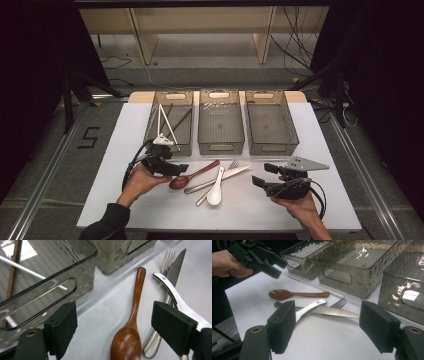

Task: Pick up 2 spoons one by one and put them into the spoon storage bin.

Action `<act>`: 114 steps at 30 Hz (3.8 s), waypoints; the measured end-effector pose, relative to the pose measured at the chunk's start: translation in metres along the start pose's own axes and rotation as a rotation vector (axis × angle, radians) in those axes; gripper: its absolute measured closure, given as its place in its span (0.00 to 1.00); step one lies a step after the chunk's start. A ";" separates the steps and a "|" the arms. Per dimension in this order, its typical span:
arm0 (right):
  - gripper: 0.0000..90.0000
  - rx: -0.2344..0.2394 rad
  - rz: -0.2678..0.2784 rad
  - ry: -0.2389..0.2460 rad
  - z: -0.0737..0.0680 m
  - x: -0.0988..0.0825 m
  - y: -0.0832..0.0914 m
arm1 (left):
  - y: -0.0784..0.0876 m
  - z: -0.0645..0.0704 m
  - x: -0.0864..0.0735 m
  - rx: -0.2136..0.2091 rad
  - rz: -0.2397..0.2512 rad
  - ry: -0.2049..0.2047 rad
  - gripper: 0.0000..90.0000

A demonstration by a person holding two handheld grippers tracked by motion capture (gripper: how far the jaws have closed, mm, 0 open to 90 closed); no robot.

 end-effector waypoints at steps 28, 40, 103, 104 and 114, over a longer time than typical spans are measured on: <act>0.34 0.021 -0.023 0.011 -0.007 -0.008 0.001 | -0.058 0.017 -0.002 -0.032 -0.312 -0.100 0.55; 0.34 0.028 -0.034 0.006 -0.009 -0.009 -0.002 | -0.063 0.015 -0.005 -0.009 -0.373 -0.127 0.74; 0.35 0.013 -0.002 0.006 -0.007 -0.004 0.003 | -0.018 0.024 0.044 -0.073 -0.022 -0.126 0.90; 0.35 0.014 -0.001 0.007 -0.007 -0.004 0.003 | -0.019 0.023 0.046 -0.072 -0.016 -0.122 0.90; 0.35 0.024 0.004 0.005 -0.007 -0.004 0.003 | -0.021 0.021 0.065 -0.075 0.026 -0.112 0.90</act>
Point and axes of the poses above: each handheld gripper's, and its own axes: y roughly backward along the jaws, x roughly out of its top, z roughly to its right, the point moved 6 cm from there along -y, roughly forward along the jaws, and after that the axes turned 15 degrees about -x, right-handed, at the moved point
